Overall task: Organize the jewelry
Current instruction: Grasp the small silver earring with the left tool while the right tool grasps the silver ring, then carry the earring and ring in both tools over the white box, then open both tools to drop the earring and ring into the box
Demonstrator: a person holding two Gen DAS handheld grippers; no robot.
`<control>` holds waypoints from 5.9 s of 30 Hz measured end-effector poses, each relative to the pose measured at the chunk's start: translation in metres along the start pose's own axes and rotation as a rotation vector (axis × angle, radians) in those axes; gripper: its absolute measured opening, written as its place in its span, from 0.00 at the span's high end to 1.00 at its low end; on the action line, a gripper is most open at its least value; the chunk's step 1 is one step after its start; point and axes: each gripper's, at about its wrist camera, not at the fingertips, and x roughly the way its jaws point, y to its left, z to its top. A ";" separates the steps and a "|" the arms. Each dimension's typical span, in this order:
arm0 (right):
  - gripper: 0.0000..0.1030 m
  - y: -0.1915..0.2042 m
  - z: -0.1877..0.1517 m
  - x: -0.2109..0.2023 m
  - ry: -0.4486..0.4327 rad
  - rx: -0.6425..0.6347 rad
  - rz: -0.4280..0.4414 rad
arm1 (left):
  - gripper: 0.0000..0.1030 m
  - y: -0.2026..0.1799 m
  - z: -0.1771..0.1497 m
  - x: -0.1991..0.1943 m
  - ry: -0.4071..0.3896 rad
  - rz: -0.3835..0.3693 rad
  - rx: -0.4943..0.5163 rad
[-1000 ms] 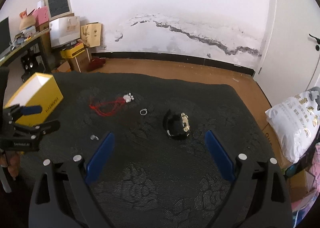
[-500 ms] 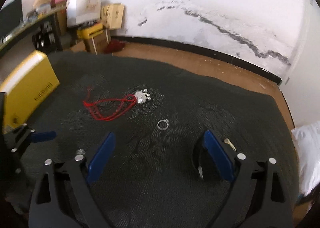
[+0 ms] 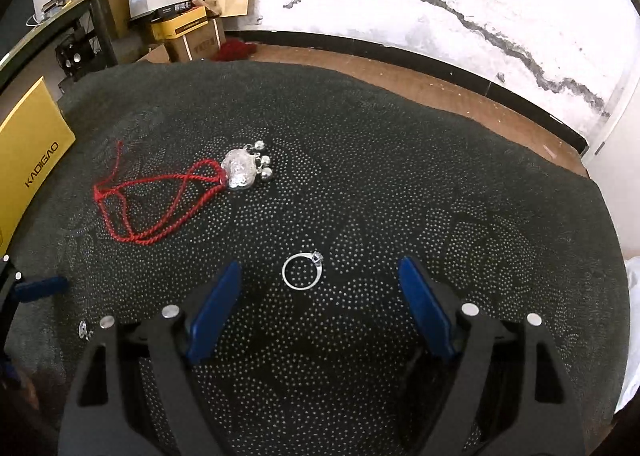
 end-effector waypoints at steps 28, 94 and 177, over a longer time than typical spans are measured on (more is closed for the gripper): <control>0.71 0.010 -0.002 -0.013 -0.001 -0.044 0.034 | 0.89 -0.027 -0.005 -0.012 -0.056 -0.008 0.104; 0.98 0.398 0.120 -0.240 -0.131 -0.367 0.382 | 0.95 0.288 -0.059 -0.310 -0.104 0.329 -0.338; 0.14 0.407 0.138 -0.081 0.008 -0.191 0.255 | 0.10 0.367 -0.098 -0.204 0.023 0.275 -0.504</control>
